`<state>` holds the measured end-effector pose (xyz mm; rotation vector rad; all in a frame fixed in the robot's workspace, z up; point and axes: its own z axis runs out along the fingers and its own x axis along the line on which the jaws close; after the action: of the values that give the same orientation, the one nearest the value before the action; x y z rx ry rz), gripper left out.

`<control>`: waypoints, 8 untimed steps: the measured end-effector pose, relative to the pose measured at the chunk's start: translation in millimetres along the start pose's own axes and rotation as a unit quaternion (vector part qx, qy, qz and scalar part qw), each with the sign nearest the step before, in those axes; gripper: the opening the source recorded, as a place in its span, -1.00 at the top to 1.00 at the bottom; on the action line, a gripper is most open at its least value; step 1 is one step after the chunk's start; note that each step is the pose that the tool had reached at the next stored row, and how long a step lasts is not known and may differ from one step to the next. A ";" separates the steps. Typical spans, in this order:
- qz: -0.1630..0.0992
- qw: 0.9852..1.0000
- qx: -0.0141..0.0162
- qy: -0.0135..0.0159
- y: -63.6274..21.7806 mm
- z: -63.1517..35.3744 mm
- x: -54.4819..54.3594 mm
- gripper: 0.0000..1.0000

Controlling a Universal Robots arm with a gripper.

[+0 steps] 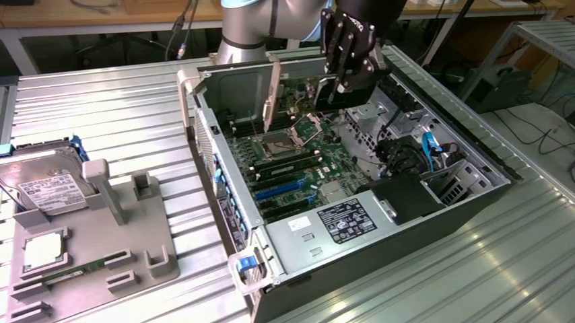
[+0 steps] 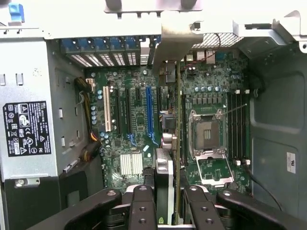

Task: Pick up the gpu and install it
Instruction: 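Insert the gpu into the slot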

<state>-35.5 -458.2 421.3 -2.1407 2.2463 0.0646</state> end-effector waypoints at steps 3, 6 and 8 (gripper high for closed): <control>0.000 1.000 0.001 0.000 0.0 4.3 0.2 0.44; 0.000 1.000 0.001 0.000 0.0 8.6 0.4 0.44; 0.000 1.000 0.001 0.000 0.0 11.5 0.6 0.44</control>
<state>-35.6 -458.1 409.8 -2.1404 2.2462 0.0628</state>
